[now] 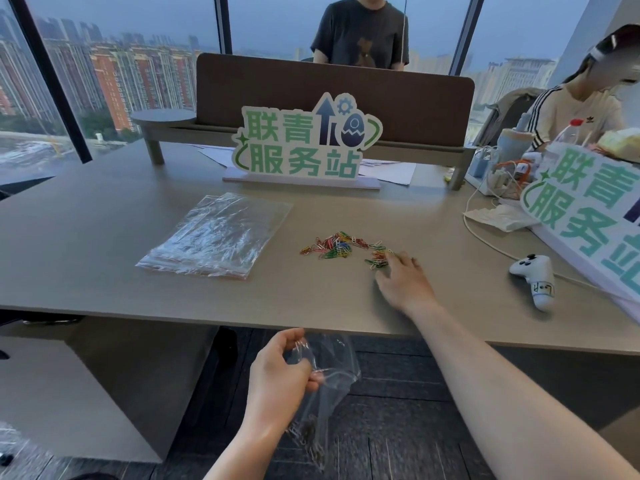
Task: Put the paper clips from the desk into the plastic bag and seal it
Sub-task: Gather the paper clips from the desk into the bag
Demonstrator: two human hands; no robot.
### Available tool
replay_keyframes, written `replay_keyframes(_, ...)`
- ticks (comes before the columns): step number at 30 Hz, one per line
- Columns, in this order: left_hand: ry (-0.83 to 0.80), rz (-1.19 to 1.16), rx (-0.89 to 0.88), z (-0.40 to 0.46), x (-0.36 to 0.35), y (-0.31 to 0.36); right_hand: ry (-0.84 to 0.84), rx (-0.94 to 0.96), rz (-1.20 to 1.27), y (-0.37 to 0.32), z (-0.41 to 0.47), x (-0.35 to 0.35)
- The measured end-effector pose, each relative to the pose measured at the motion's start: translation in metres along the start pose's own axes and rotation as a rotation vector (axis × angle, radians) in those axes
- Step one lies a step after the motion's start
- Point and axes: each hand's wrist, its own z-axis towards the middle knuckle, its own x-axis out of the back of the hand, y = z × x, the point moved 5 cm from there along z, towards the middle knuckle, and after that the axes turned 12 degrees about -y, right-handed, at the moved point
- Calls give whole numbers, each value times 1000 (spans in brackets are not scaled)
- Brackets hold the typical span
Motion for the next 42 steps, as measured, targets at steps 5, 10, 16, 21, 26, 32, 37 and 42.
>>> replay_keyframes(5,-2,-5,3,4,1,-5,19,-23,-33,5,30,7)
replay_keyframes(10,-7,-4,-3,9,2,-7,-31,12,-76,-6,49,9)
replay_keyframes(16,-6,6,-3,11,3,-10,-81,123,-165,-14,54,-1)
replay_keyframes(21,0,-16,0,9,1,-8,-91,229,-142,-21,39,-11)
replay_keyframes(26,-8,-40,-5,4,2,-6,-96,335,-115,-38,6,-24)
replay_keyframes(32,-1,-52,-19,1,2,-5,-129,410,-76,-59,-38,-40)
replay_keyframes(37,-3,-56,-22,1,2,-6,-94,438,59,-61,-59,-33)
replay_keyframes(42,-14,-46,-32,0,-1,-6,-100,333,37,-46,-56,-26)
